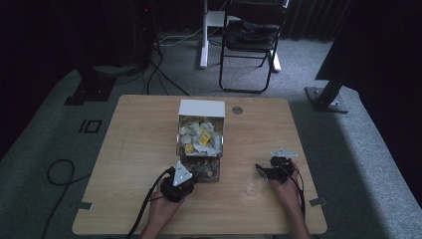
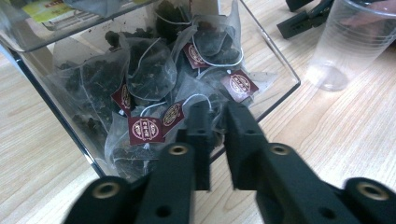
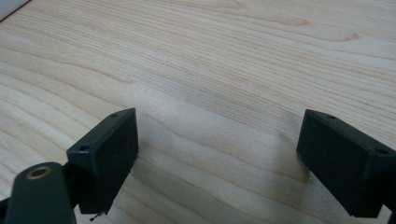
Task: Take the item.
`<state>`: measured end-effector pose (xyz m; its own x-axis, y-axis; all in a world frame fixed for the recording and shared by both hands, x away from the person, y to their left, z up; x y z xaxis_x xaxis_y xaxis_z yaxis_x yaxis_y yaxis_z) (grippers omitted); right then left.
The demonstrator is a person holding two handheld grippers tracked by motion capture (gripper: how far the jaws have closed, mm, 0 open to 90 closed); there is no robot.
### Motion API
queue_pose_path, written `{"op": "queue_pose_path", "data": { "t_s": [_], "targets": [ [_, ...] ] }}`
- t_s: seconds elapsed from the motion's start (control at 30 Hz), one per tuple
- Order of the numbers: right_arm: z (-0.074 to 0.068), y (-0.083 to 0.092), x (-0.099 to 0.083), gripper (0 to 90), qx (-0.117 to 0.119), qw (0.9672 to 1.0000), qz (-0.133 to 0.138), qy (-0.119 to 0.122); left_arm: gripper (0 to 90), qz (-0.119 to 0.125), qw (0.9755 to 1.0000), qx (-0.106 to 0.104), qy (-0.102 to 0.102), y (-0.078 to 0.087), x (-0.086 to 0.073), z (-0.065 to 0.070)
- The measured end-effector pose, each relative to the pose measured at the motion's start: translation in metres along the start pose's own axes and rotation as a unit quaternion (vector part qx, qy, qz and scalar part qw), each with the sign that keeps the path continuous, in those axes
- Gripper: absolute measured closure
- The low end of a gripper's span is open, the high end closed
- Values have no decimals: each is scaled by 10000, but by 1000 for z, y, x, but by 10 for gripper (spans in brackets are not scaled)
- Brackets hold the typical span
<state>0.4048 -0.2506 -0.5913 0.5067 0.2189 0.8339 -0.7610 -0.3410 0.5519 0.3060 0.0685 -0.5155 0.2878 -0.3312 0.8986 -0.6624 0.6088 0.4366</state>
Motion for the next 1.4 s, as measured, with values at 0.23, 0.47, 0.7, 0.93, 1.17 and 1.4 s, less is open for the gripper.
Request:
{"op": "queue_pose_path", "data": {
  "t_s": [0.23,0.47,0.7,0.93,1.17,1.4],
  "targets": [
    [0,0,0,123,0,10000,1,0,900,21,10000,46,13,-1,2,-1],
    [0,0,0,123,0,10000,1,0,900,84,9999,73,19,2,6,-3],
    [0,0,0,123,0,10000,0,1,900,123,9999,71,42,5,9,-6],
    [0,0,0,123,0,10000,0,1,900,180,9998,27,3,7,12,-5],
    [0,0,0,123,0,10000,0,0,900,214,9998,6,19,9,15,-4],
    [0,0,0,123,0,10000,0,-1,900,253,9997,-2,10,11,18,-3]
  ]
}}
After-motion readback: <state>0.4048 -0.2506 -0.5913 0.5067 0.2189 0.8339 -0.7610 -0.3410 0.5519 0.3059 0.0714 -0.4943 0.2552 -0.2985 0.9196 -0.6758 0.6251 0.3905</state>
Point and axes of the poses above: each handheld gripper's, and its own axes: y roughly backward along the jaws, x roughly out of its top, z roughly to its right, the point moved 6 cm from there along -y, roughly forward along the jaws, and after that the axes turned 10 degrees about z, right-handed, at the moved point
